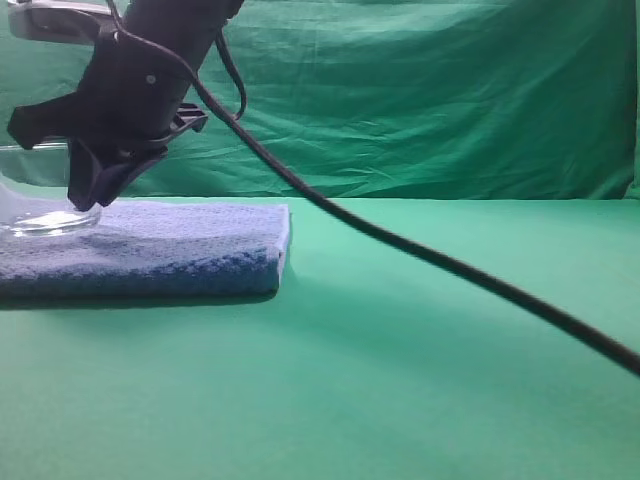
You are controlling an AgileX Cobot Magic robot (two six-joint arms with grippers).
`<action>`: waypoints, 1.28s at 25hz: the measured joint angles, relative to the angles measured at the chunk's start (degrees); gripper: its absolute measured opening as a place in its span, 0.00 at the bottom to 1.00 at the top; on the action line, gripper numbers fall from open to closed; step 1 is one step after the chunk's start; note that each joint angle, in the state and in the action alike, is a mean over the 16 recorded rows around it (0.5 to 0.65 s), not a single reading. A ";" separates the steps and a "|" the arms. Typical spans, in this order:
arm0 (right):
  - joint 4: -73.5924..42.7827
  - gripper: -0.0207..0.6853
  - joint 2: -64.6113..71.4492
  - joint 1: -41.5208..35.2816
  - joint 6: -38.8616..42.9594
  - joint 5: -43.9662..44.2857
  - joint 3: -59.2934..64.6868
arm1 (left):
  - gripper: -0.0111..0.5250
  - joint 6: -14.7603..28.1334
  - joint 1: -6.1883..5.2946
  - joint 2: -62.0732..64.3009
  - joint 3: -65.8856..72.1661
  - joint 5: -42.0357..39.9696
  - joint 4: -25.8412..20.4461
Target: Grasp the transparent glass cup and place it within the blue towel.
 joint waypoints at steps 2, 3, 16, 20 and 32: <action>-0.48 0.58 -1.47 -0.37 3.16 3.13 -0.01 | 0.02 0.00 0.00 0.00 0.00 0.00 0.00; -0.77 0.58 -2.33 -0.59 4.86 4.78 -0.02 | 0.02 0.00 0.00 0.00 0.00 0.00 0.00; -8.07 0.07 -22.31 -3.10 18.96 16.70 7.27 | 0.02 0.00 0.00 0.00 0.00 0.00 0.00; -10.32 0.03 -32.19 -3.26 20.51 14.07 16.24 | 0.02 0.00 0.00 0.00 0.00 0.00 0.00; -12.06 0.03 -67.42 -3.26 21.66 -2.51 55.02 | 0.02 0.00 0.00 0.00 0.00 0.00 0.00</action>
